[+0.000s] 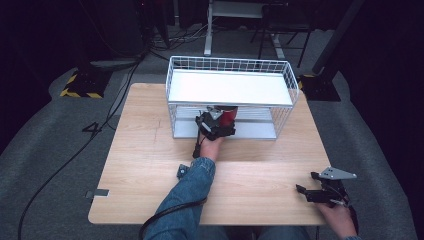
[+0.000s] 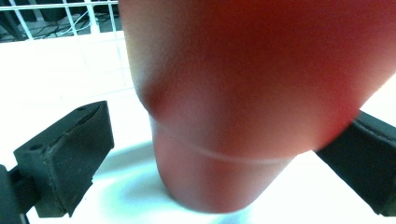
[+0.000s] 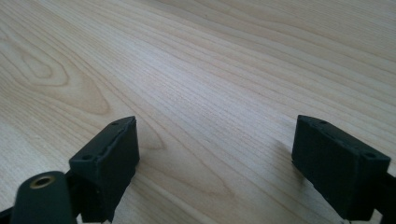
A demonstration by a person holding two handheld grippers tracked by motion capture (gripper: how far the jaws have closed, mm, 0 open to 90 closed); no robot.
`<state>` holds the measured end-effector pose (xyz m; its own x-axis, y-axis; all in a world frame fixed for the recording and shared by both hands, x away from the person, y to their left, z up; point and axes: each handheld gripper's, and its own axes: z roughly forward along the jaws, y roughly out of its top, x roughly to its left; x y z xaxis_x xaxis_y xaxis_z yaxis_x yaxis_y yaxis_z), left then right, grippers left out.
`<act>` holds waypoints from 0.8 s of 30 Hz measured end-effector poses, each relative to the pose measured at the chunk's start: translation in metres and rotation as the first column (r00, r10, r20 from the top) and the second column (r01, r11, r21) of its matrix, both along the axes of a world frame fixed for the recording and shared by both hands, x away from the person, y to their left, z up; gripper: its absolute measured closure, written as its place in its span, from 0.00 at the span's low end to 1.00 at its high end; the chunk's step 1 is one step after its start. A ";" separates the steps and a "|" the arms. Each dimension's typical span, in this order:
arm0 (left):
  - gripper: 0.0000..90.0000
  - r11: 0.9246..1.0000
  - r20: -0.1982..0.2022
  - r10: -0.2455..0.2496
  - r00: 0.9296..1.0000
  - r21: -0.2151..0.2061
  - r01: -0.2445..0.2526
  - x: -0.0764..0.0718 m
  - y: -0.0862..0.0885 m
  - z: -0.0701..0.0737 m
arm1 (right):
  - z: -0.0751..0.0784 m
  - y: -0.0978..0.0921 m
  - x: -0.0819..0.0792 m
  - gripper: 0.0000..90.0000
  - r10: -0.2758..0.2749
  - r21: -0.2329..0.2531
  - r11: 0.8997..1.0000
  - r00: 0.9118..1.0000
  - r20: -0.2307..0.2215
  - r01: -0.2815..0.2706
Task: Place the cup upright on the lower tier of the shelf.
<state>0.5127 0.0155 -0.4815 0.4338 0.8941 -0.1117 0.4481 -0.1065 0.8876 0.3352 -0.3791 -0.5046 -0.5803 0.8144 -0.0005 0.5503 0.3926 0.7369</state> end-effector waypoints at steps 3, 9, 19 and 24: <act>0.00 0.999 -0.008 -0.003 1.000 -0.034 0.003 -0.006 0.005 0.003 | 0.000 0.000 0.000 0.17 0.001 0.001 1.000 1.000 0.000 -0.001; 0.00 0.999 -0.010 -0.015 1.000 -0.045 0.015 -0.018 0.017 0.009 | 0.000 0.000 0.000 0.17 0.001 0.001 1.000 1.000 -0.001 -0.001; 0.00 0.999 -0.006 -0.041 0.999 -0.032 0.040 -0.045 0.036 0.023 | 0.000 0.001 0.001 0.16 0.001 -0.001 1.000 1.000 -0.001 -0.001; 0.00 0.997 0.008 -0.076 0.997 -0.023 0.076 -0.060 0.046 0.033 | 0.000 0.002 0.001 0.16 -0.002 -0.001 1.000 1.000 -0.001 0.002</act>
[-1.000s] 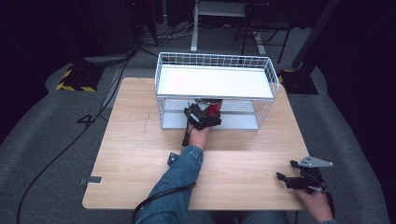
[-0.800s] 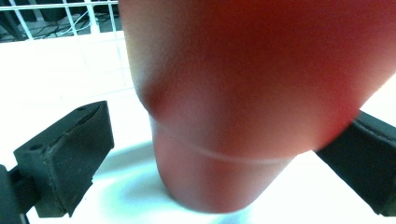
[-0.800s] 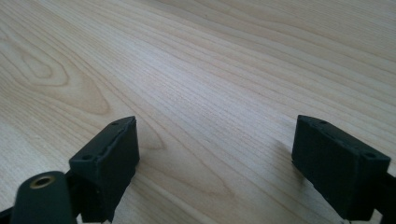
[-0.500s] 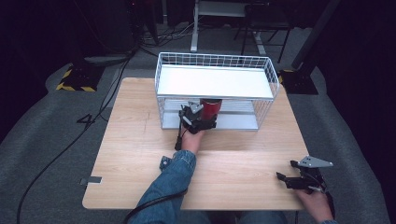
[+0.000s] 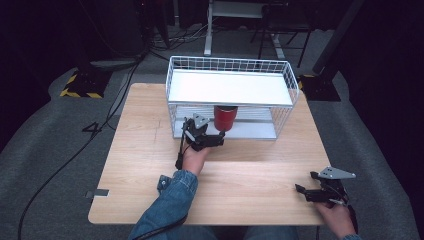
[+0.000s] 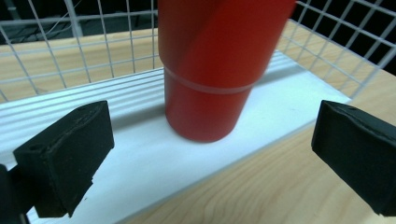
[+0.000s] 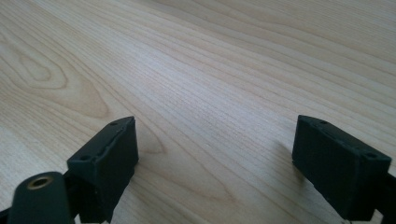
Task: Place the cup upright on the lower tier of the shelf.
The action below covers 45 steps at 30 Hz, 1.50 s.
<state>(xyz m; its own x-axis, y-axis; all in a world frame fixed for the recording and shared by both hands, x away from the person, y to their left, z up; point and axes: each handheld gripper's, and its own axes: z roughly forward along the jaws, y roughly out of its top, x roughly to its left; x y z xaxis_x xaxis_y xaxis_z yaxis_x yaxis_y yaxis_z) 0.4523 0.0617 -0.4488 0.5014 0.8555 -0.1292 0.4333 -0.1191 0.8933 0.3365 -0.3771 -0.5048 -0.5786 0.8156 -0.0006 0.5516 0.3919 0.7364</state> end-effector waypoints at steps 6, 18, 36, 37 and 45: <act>0.00 1.000 0.019 -0.021 1.000 -0.012 0.022 -0.021 0.021 0.017 | 0.000 0.001 0.000 0.16 0.007 -0.002 1.000 1.000 0.000 -0.007; 0.00 0.997 0.009 -0.018 1.000 -0.074 0.019 -0.067 0.070 0.041 | 0.000 0.002 0.000 0.16 0.009 -0.002 1.000 1.000 0.000 -0.009; 0.00 0.999 -0.004 -0.039 0.999 0.010 0.039 -0.130 0.125 0.038 | 0.000 0.004 0.002 0.16 0.018 -0.001 1.000 1.000 -0.002 -0.018; 0.00 0.999 -0.006 -0.036 0.999 0.018 0.036 -0.133 0.128 0.036 | 0.000 0.004 0.002 0.16 0.018 -0.001 1.000 1.000 -0.002 -0.018; 0.00 0.997 -0.045 -0.036 0.998 0.060 0.039 -0.162 0.148 0.021 | 0.000 0.004 0.002 0.16 0.019 -0.001 1.000 1.000 -0.002 -0.019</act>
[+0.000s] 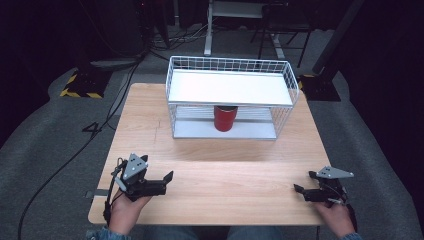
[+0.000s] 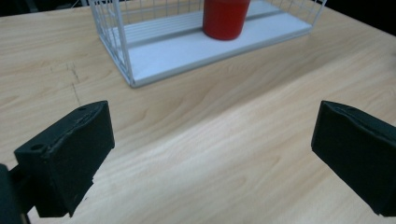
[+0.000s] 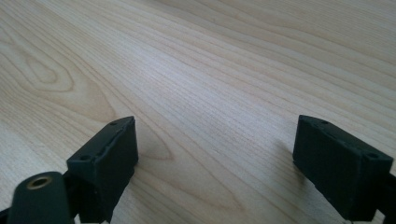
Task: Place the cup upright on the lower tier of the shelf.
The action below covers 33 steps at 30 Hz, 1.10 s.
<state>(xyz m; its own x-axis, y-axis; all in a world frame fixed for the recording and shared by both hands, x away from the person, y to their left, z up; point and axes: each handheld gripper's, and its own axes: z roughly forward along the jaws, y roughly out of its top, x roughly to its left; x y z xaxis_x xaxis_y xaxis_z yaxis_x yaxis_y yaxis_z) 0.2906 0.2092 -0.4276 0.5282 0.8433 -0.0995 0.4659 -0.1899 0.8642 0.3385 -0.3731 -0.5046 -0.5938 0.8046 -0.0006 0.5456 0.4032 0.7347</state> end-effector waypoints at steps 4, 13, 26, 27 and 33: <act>0.00 0.999 -0.018 0.001 1.000 -0.034 -0.001 -0.013 0.010 -0.008 | 0.000 0.000 0.000 0.16 0.002 0.000 1.000 1.000 0.000 -0.002; 0.01 0.998 -0.141 0.038 0.989 0.058 -0.030 -0.014 0.017 -0.039 | 0.000 0.000 0.000 0.16 0.002 -0.001 1.000 1.000 0.001 -0.002; 0.02 0.982 -0.253 0.078 0.964 0.189 -0.030 -0.001 0.015 -0.074 | 0.000 0.000 0.000 0.16 0.002 -0.001 1.000 1.000 0.002 -0.002; 0.02 0.980 -0.256 0.078 0.963 0.199 -0.026 0.000 0.015 -0.075 | 0.000 0.000 0.000 0.16 0.002 -0.001 1.000 1.000 0.001 -0.002; 0.01 0.976 -0.226 0.088 0.970 0.216 -0.039 0.001 0.013 -0.079 | 0.000 0.000 0.000 0.16 0.002 -0.001 1.000 1.000 0.001 -0.002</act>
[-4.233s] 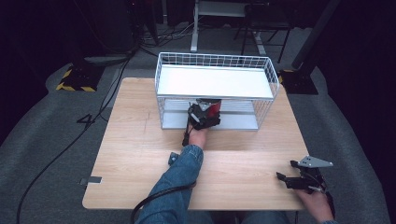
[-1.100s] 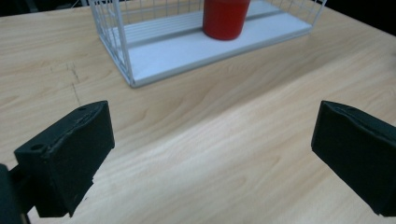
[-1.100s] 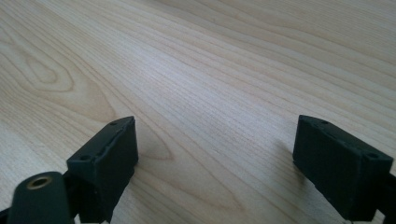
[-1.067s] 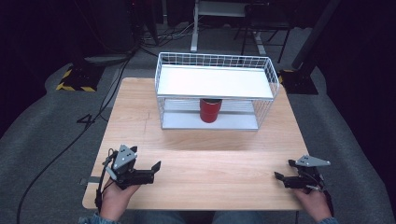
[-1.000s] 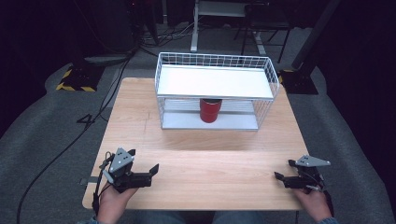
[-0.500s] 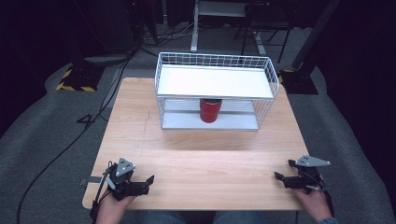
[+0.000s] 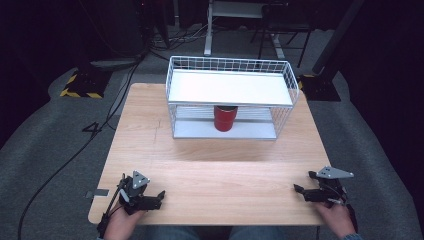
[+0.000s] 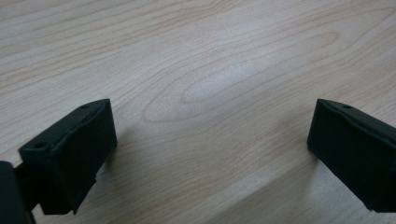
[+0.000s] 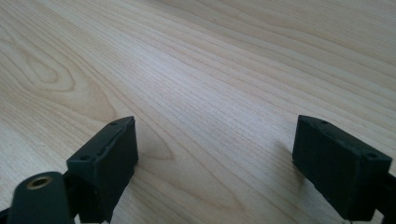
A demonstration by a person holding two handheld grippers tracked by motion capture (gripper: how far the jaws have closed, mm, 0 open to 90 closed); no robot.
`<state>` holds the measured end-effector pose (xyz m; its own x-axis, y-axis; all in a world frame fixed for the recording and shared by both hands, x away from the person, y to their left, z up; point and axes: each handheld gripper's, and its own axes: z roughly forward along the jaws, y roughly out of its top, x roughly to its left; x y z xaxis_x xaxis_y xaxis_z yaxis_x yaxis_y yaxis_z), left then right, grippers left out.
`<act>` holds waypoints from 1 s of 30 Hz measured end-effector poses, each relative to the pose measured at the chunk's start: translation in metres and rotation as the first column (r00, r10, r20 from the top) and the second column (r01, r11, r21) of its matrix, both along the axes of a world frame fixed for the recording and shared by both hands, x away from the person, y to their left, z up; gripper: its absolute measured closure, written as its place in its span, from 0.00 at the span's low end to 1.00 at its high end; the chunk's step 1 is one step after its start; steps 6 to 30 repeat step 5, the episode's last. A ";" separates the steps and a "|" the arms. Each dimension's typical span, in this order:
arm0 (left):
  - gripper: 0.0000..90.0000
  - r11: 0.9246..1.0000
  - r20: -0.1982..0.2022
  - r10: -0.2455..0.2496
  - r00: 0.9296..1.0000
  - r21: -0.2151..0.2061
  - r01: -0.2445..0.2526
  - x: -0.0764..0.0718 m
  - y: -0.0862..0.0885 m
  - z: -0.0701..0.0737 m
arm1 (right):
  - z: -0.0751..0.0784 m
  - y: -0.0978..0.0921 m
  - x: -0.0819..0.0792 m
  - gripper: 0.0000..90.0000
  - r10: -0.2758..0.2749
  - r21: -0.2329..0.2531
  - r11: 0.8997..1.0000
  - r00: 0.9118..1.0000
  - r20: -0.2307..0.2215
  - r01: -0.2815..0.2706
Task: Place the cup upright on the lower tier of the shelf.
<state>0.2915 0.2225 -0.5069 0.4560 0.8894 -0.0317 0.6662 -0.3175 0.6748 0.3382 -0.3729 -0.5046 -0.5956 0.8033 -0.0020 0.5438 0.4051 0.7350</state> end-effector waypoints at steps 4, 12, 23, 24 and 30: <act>0.01 1.000 -0.002 -0.005 1.000 0.004 0.005 0.000 0.000 0.000 | 0.000 0.000 0.000 0.16 0.000 0.000 1.000 1.000 0.000 0.000; 0.00 1.000 -0.001 -0.003 1.000 0.003 0.003 0.000 0.000 0.000 | 0.000 0.000 0.000 0.16 0.000 0.000 1.000 1.000 -0.001 0.000; 0.00 1.000 -0.001 -0.003 1.000 0.003 0.003 0.000 0.000 0.000 | 0.000 0.000 0.000 0.16 0.000 0.000 1.000 1.000 -0.001 0.000; 0.00 1.000 -0.001 -0.003 1.000 0.003 0.003 0.000 0.000 0.000 | 0.000 0.000 0.000 0.16 0.000 0.000 1.000 1.000 -0.001 0.000; 0.00 1.000 -0.001 -0.003 1.000 0.003 0.003 0.000 0.000 0.000 | 0.000 0.000 0.000 0.16 0.000 0.000 1.000 1.000 -0.001 0.000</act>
